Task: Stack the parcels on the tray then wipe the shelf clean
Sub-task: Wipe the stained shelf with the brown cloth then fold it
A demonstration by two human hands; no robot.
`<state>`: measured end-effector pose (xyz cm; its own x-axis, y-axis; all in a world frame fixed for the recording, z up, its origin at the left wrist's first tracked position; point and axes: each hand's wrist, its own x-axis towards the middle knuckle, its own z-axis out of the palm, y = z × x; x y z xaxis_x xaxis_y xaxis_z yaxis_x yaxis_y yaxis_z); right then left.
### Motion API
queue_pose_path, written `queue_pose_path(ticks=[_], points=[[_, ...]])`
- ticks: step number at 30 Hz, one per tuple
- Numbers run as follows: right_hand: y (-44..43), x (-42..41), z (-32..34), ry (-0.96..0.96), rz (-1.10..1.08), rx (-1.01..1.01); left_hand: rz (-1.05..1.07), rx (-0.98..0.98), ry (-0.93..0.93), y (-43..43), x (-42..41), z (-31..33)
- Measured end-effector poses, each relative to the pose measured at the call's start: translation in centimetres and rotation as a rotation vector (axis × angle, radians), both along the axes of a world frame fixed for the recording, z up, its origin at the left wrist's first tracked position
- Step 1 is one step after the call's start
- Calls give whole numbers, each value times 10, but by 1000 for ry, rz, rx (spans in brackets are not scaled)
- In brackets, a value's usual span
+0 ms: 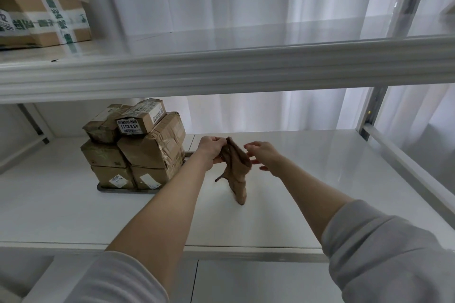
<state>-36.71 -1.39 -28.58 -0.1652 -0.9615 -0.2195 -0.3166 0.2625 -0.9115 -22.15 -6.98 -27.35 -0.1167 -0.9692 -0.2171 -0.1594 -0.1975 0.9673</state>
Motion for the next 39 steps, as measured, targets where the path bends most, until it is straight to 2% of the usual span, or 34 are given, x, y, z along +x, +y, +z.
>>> queue_pose_path(ticks=[8,14,16,20,25,28,31,33,35,39], points=[[-8,7,6,-55,65,-26,-132,-84,-110,-4,2,8],[-16,6,9,-123,-101,-106,-146,-108,-111,-10,13,10],[-21,3,12,-184,-195,-130,-117,-130,-100,-13,17,16],[-27,-5,19,-162,-282,-154,-6,-229,-136,-25,25,26],[-35,-15,20,-172,-348,-154,165,-340,-284,-37,35,30],[-38,-18,19,-154,-353,-134,234,-363,-335,-41,40,28],[-40,-20,18,-203,-292,-92,284,-378,-293,-44,43,26],[-45,-21,14,-116,-284,-94,303,-383,-282,-46,43,21],[-52,-23,10,14,-364,-137,315,-379,-270,-49,41,17],[-58,-29,14,151,-493,-275,340,-380,-206,-53,33,16]])
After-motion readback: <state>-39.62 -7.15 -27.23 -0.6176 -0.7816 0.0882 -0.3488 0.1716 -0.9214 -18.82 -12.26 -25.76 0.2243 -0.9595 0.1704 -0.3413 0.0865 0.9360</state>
